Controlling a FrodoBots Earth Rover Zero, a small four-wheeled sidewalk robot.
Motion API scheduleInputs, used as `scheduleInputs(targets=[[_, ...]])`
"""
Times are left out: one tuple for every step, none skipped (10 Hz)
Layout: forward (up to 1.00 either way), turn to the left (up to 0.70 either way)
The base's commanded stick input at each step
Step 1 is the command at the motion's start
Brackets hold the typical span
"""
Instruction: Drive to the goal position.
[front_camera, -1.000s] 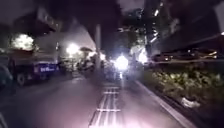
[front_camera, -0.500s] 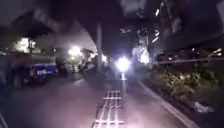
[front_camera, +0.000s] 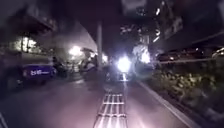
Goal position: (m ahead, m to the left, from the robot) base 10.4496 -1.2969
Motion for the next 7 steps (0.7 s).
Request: scheduleInputs(targets=[[0.45, -0.27], [0.45, -0.27], [0.45, -0.27], [0.45, -0.27], [0.45, -0.27], [0.45, -0.27], [0.45, -0.27]])
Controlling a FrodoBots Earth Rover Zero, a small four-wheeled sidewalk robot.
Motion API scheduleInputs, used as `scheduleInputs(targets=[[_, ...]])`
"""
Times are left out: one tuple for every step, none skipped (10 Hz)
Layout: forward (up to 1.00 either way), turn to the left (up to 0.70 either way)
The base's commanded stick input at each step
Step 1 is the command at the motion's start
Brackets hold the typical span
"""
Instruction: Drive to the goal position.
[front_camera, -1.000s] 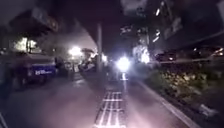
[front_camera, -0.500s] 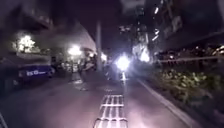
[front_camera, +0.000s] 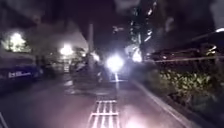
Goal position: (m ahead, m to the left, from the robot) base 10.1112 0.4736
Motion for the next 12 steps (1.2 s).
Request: scheduleInputs(targets=[[0.45, -0.13], [0.45, 0.00], [0.45, 0.00], [0.45, 0.00], [0.45, 0.00], [0.45, 0.00], [0.45, 0.00], [0.45, 0.00], [0.45, 0.00], [0.45, 0.00], [0.45, 0.00], [0.45, 0.00]])
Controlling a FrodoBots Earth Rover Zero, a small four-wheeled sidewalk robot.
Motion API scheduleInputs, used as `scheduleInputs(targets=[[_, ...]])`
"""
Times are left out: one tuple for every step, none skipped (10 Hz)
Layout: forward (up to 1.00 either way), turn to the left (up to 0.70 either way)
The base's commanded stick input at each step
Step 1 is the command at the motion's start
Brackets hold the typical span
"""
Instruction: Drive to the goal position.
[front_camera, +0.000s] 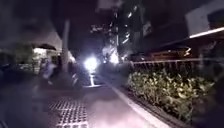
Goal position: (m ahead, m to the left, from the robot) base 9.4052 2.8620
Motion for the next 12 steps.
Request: scheduleInputs(targets=[[0.45, 0.00], [0.45, 0.00], [0.45, 0.00], [0.45, 0.00], [0.45, 0.00], [0.45, 0.00], [0.45, 0.00], [0.45, 0.15], [0.45, 0.27], [0.45, 0.27], [0.45, 0.21], [0.45, 0.01]])
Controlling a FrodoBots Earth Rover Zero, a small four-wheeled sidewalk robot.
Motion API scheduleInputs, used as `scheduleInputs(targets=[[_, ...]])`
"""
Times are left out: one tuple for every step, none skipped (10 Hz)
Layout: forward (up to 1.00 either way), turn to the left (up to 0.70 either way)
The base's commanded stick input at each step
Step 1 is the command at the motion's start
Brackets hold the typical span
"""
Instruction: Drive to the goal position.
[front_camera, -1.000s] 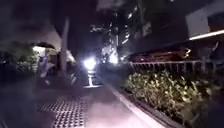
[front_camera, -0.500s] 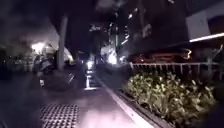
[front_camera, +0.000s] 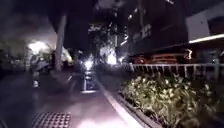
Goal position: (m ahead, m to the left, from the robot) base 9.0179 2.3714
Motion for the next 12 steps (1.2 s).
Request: scheduleInputs(targets=[[0.45, 0.00], [0.45, 0.00], [0.45, 0.00], [0.45, 0.00], [0.45, 0.00], [0.45, 0.00], [0.45, 0.00], [0.45, 0.00], [0.45, 0.00], [0.45, 0.02], [0.45, 0.27], [0.45, 0.27]])
